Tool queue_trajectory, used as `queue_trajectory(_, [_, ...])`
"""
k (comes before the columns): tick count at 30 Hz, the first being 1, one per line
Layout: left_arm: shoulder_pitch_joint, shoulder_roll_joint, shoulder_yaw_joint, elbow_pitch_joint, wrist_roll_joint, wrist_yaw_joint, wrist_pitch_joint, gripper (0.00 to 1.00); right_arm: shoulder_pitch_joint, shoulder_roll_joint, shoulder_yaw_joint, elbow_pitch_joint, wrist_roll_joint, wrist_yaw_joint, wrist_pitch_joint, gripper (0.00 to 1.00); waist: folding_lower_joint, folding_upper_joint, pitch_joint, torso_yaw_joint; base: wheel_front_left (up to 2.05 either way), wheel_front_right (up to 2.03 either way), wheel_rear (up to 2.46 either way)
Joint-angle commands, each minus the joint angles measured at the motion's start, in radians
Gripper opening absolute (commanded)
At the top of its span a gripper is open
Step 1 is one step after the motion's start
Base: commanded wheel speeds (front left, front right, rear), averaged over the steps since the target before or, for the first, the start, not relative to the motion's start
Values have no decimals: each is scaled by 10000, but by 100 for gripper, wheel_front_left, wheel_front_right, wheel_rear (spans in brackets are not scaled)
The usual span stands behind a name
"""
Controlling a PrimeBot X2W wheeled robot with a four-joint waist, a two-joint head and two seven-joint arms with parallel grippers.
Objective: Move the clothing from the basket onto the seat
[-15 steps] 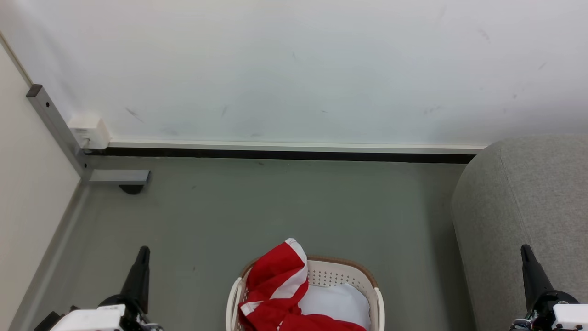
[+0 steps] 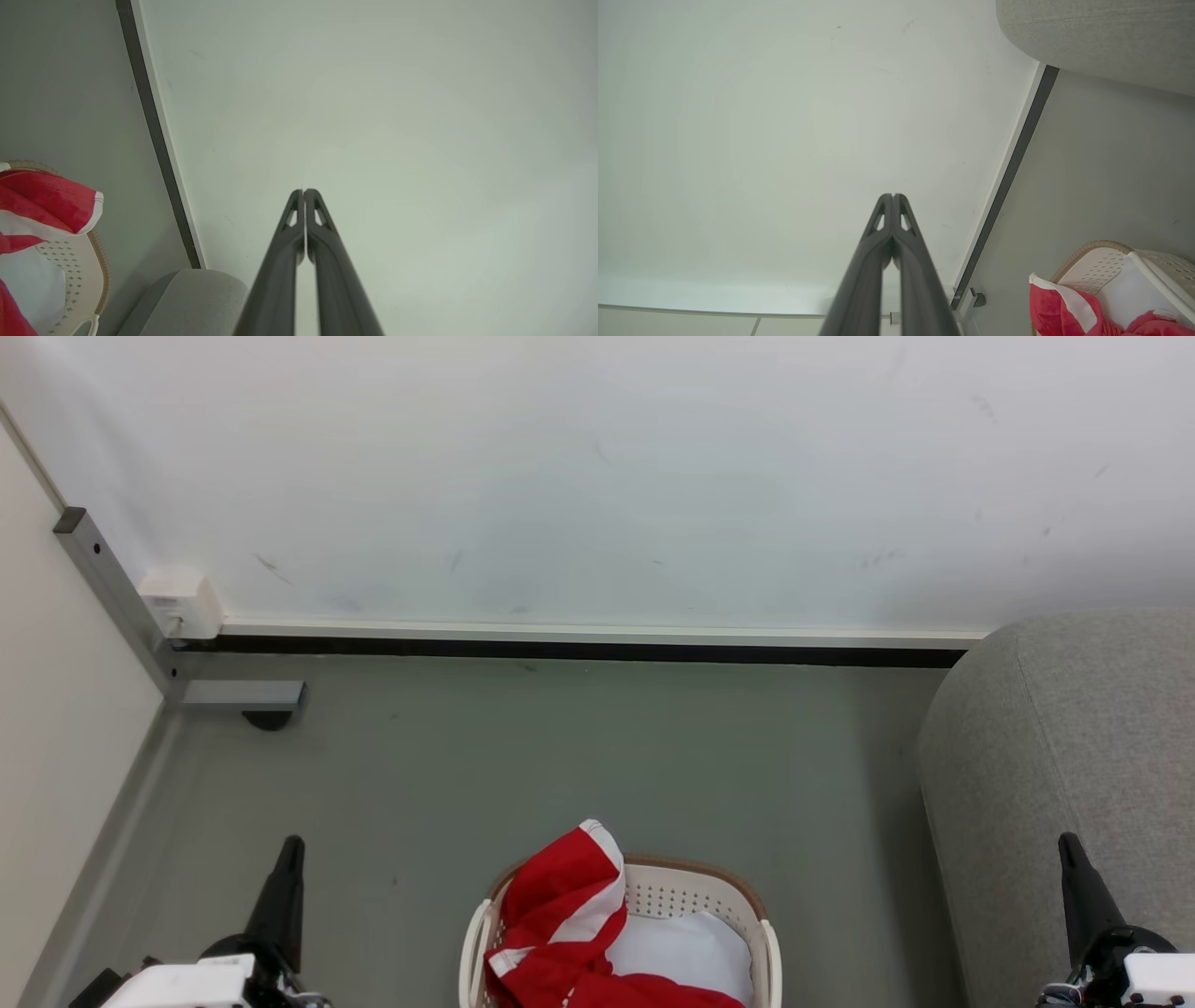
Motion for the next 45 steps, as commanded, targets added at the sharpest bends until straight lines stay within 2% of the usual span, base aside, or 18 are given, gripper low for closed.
queue_trajectory(1, [-84, 71, 11, -36, -133, -49, 31, 0, -127, -76, -34, -45, 10, -19, 23, 0, 0, 0, 0, 0, 0, 0, 0])
queue_trajectory(2, [3, -4, -2, 11, 5, 0, -10, 100, 2, 4, 4, 11, -2, 0, -3, 100, 0, 0, 0, 0, 0, 0, 0])
queue_trajectory(10, [121, -39, -226, 180, 220, 25, -338, 100, 144, 11, 155, 167, -262, 1, -301, 100, 0, 0, 13, 1, 0, 0, 0])
queue_trajectory(19, [69, -28, -512, 58, 1285, 275, -724, 100, 110, -177, 256, 66, -1693, 0, -723, 100, 0, 0, 51, -3, 0, 0, 0])
queue_trajectory(32, [112, -10, -1058, -432, 3922, 1009, -1277, 100, 217, -438, 711, -520, -5062, -3, -1282, 100, 0, 0, 39, -41, 0, 0, 0])
queue_trajectory(45, [192, 7, -1507, -520, 6474, 1483, -1762, 100, 282, -707, 1147, -488, -7475, -5, -1762, 100, 0, 0, -24, -91, 0, 0, 0])
